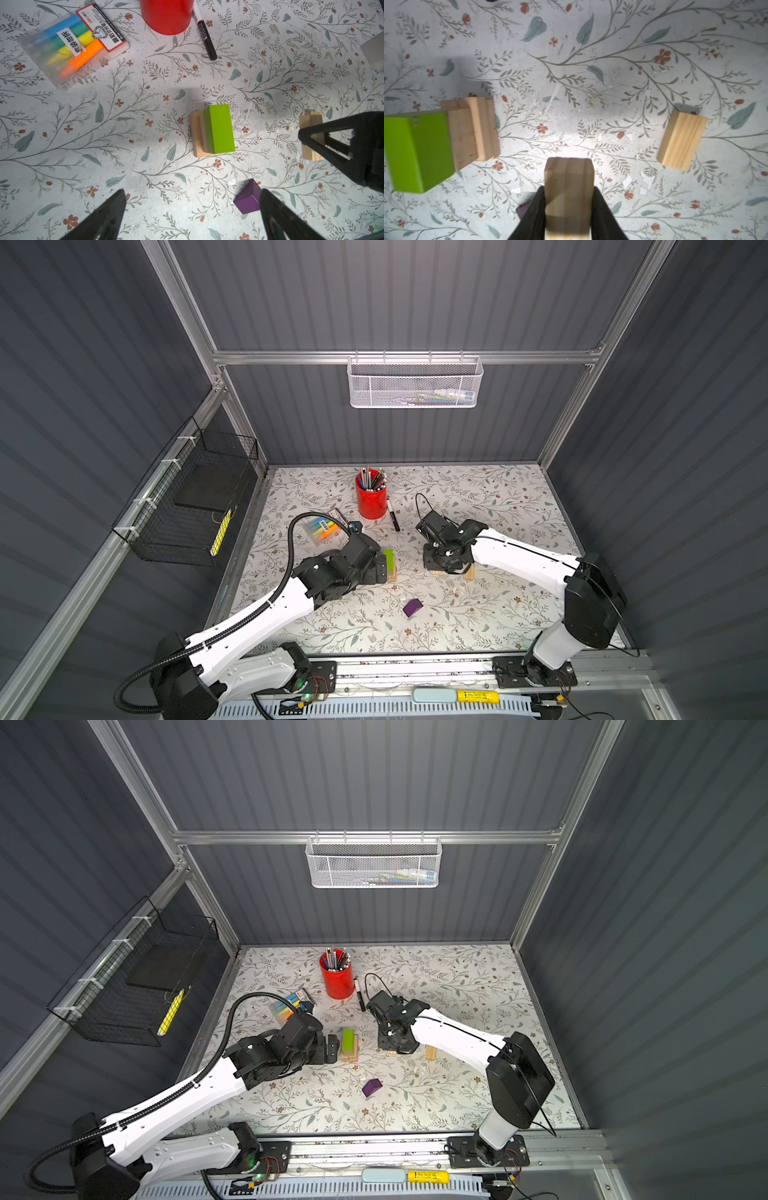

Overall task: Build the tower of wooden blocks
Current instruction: 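Lift the wooden block and carry it over the block group with the right gripper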

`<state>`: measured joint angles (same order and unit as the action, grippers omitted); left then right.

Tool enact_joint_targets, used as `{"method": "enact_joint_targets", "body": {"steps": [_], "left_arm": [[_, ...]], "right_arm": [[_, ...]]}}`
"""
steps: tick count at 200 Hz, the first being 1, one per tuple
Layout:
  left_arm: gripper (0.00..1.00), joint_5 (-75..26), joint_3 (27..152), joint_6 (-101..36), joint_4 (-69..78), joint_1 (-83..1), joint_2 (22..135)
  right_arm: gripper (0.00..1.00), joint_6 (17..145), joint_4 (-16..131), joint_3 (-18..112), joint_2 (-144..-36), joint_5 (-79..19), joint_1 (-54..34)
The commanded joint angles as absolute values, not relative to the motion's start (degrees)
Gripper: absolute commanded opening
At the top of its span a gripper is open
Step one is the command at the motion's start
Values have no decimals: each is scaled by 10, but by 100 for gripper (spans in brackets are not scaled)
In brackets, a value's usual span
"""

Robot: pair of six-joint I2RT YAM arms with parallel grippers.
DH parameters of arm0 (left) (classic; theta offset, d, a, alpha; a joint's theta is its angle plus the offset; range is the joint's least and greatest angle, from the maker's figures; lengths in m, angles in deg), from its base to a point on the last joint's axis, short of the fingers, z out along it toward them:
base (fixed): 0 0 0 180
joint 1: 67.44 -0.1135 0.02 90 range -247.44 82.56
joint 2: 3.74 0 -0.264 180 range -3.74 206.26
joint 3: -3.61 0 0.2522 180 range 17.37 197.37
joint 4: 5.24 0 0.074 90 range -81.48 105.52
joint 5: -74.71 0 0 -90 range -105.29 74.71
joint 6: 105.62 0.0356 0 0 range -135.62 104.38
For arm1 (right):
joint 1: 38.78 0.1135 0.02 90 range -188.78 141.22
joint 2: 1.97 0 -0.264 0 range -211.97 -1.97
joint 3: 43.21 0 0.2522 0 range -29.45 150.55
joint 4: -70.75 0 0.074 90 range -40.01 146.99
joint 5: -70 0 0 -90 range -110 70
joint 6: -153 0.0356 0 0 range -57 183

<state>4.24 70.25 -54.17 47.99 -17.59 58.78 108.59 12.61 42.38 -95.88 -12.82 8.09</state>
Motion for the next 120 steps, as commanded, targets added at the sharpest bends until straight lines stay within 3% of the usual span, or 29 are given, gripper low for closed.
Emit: {"method": "enact_joint_targets", "body": {"steps": [1,120], "left_arm": [[100,62,693,-537,510,-174,569],[100,114,659,-572,554,-174,517]], "right_arm": [[28,1108,76,482,-986,-127,105],[28,1146,21,716,-1141,-108,167]]}}
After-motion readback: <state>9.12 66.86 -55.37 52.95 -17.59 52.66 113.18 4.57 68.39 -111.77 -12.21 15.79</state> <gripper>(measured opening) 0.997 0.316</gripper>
